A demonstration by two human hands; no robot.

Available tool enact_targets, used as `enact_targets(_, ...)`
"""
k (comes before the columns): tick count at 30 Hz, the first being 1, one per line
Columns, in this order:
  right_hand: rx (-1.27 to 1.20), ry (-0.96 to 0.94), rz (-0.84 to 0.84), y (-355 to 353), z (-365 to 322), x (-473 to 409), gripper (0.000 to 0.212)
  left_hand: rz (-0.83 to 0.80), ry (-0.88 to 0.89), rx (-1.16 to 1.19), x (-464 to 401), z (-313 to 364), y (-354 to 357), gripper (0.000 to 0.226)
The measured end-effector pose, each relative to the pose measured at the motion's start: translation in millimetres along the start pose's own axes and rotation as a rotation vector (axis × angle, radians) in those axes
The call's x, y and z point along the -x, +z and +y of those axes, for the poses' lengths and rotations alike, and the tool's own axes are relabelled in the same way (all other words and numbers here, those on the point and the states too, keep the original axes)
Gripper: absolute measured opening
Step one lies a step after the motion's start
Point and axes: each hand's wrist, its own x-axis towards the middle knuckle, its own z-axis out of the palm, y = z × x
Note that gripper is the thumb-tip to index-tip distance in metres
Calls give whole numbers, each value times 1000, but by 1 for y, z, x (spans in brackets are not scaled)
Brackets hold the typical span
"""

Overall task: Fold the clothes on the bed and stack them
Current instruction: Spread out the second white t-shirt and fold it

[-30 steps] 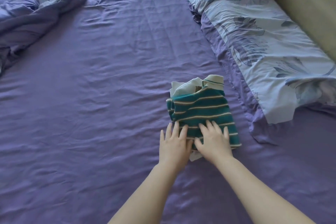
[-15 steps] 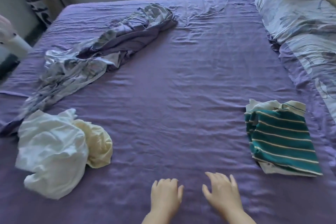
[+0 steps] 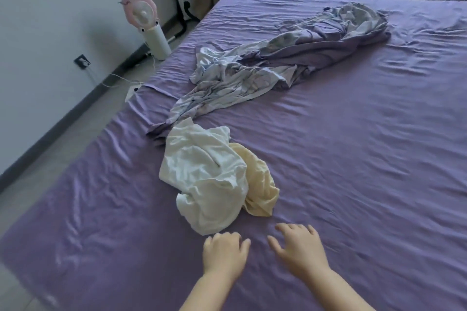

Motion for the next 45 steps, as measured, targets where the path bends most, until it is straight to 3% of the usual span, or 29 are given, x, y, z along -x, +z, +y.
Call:
enact_targets(7,-76,-145,86,-20,-73,-67,50,331,-158,172,-54,-68,-41,46)
enact_targets(9,-94,-152,86,-21,-88,-83,54,350,-183,229,-67,-80,-49,52)
enact_targets(15,-188,-99,-2,-11,-112,-115,52,188,-229,420,-91,-94,-50,65)
enact_targets(20,-404,-52,62,-8,-111,-124,12,155,-220,560,-98,-100,-46,41)
enact_targets(23,-485,-14,117,-27,-107,-114,10,134,-183,622,-91,-101,-59,16)
enact_targets(30,-588,-6,295,-119,-102,-71,13,88,42,755,-61,-89,-149,12)
enact_targets(35,-785,-32,435,-192,-101,-32,13,12,120,1287,-26,-39,-238,14)
enact_targets(41,-954,-119,505,-256,-96,34,10,-32,108,1757,40,32,-320,9)
enact_targets(45,-846,-243,516,-282,-89,94,19,-50,186,1796,98,75,-351,41)
